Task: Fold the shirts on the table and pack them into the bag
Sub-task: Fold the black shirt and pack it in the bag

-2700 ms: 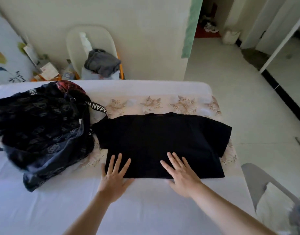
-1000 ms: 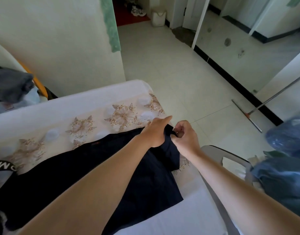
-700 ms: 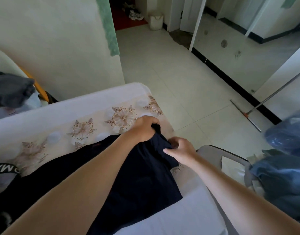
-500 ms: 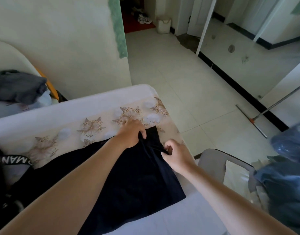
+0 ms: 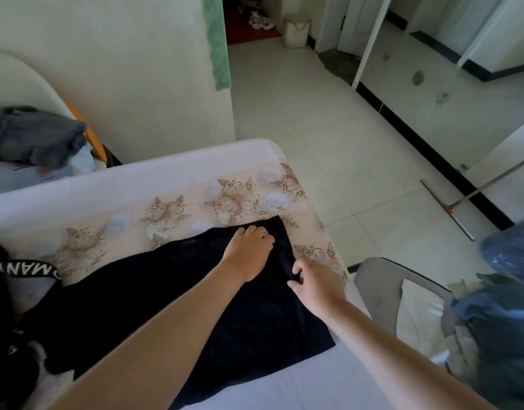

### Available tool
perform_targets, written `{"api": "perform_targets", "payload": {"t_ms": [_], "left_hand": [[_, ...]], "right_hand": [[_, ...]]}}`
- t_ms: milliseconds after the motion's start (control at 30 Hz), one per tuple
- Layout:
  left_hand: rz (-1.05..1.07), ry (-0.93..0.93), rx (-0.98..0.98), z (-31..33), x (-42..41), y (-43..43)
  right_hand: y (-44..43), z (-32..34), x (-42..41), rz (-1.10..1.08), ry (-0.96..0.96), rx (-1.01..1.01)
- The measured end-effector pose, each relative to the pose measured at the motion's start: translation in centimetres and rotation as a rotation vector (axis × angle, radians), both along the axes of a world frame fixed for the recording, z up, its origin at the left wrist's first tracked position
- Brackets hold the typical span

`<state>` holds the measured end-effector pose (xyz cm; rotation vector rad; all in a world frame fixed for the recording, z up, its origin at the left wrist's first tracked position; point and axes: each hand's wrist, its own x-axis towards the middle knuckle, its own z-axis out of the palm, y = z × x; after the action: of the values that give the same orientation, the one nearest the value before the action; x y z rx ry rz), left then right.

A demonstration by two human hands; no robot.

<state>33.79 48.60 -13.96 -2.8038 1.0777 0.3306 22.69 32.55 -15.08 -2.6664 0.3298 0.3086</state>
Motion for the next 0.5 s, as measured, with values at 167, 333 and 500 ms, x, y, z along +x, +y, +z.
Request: {"api": "perform_targets", "payload": {"t_ms": [167, 333, 500], "left_hand": [[-0.258, -0.016, -0.07, -0.1, 1.7, -2.4], [-0.422, -0.141, 0.084, 0.5, 1.8, -2.0], [-0.295, -0.205, 0.024, 3.4, 1.1, 2.1]], "right_hand": [[0.0, -0.7, -0.5, -0.057, -0.047, -0.048], [0.3, -0.3, -0.8, -0.052, 0.01, -0.127], [2.5, 2.4, -0.1, 0.045, 0.058, -0.094]]}}
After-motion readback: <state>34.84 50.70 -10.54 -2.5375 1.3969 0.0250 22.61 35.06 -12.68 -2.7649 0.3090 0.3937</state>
